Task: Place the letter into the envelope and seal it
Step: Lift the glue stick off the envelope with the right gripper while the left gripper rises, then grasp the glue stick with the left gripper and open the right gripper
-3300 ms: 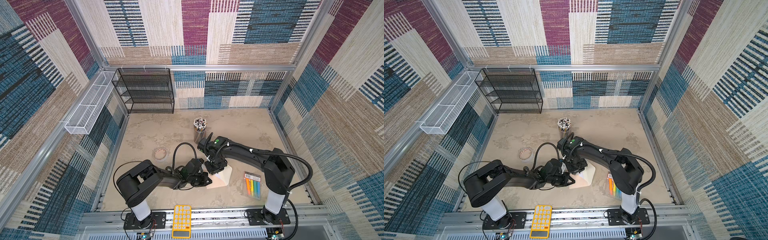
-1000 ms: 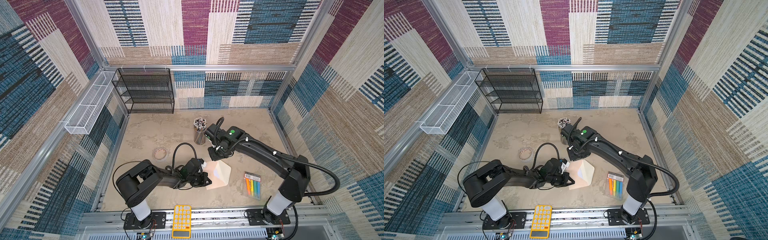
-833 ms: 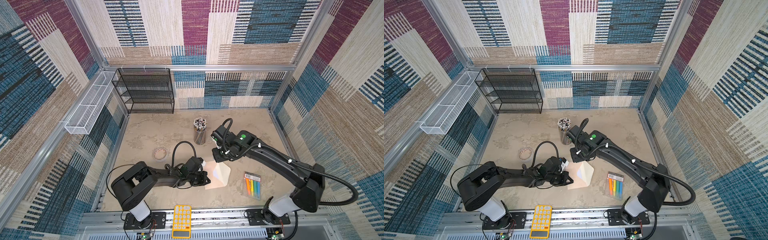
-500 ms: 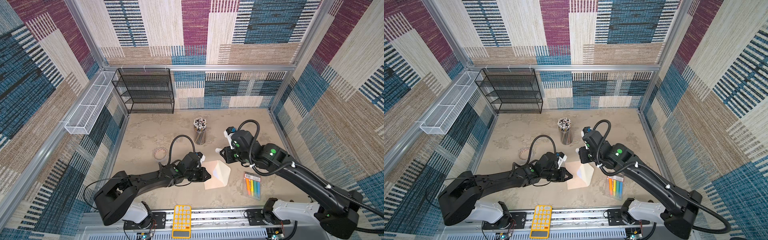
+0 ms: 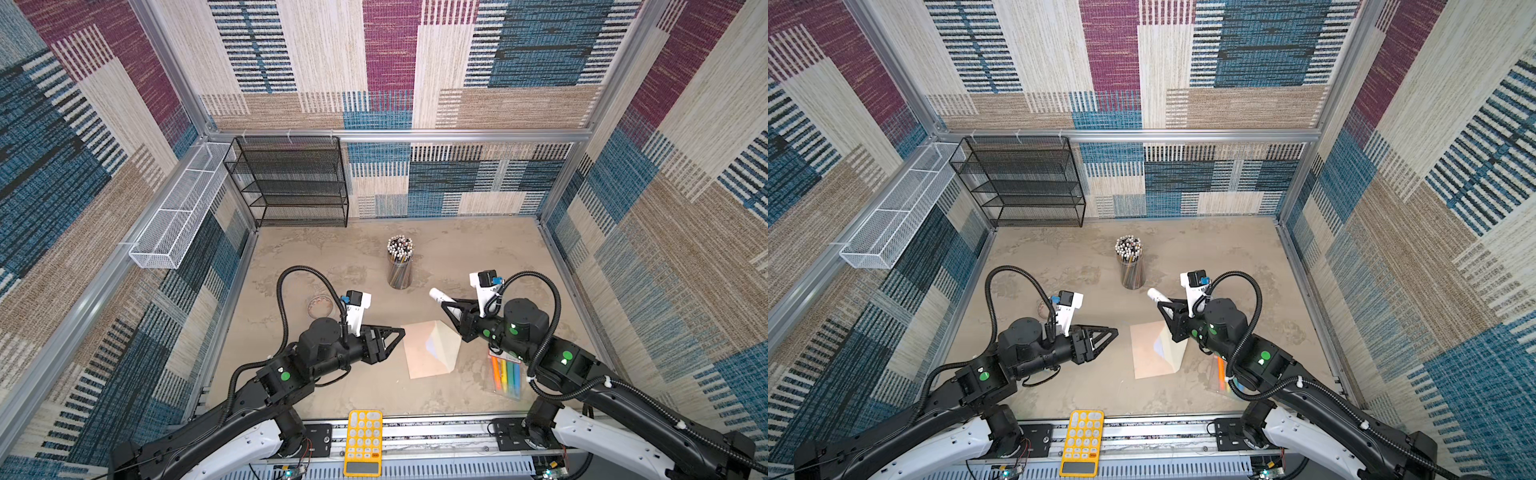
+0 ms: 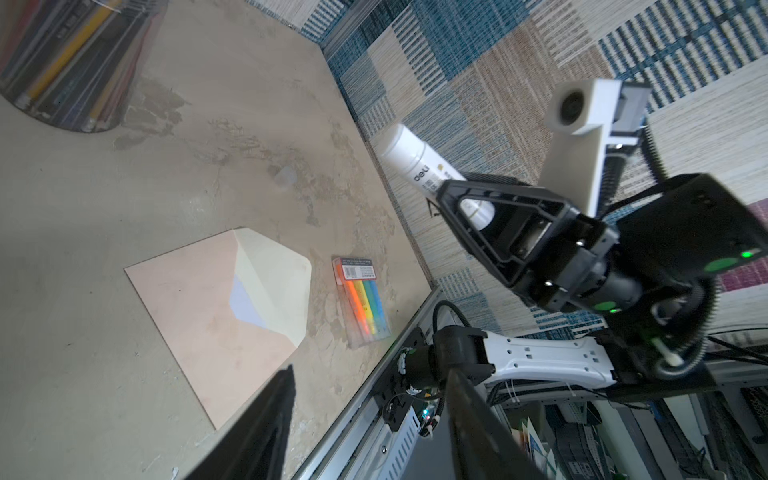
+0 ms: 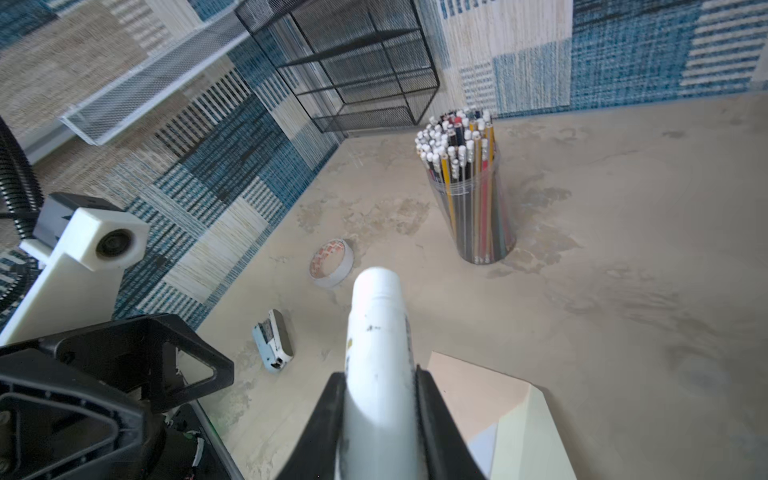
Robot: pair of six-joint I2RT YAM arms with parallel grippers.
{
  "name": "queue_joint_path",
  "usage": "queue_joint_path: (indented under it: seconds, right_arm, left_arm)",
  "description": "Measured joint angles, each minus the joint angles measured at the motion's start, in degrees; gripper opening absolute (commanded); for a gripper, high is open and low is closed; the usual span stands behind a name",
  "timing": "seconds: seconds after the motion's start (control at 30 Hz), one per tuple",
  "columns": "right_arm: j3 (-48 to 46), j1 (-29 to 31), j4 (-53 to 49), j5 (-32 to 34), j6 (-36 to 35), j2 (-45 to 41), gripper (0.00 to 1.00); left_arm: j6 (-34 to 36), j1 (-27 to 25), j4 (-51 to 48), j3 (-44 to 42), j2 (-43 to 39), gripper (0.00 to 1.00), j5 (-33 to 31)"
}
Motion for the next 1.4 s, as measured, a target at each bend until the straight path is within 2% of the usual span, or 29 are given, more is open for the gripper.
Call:
queue_joint_path:
  seconds: [0.23, 0.47, 0.97, 1.4]
  right_arm:
    - [-9.1, 0.8, 23.5, -1.7, 0.9, 2.6, 0.0]
    - [-10.0, 4.8, 36.8, -0.9, -0.2, 7.1, 0.0]
    - [-11.4, 8.4, 43.8, 2.6, -2.9, 8.6, 0.0]
    - [-11.6, 10.5, 46.6, 3.1, -5.4, 9.8, 0.0]
  left_arm:
    - [-0.4, -5.6, 8.2, -0.4, 2.0, 0.69, -7.4]
    - [-1.1, -7.3, 18.8, -0.5, 9.2, 0.72, -12.7]
    - [-2.4, -7.5, 31.6, 0.5, 15.6, 0.72, -14.5]
    - [-2.7, -7.5, 36.3, 0.5, 16.6, 0.56, -17.0]
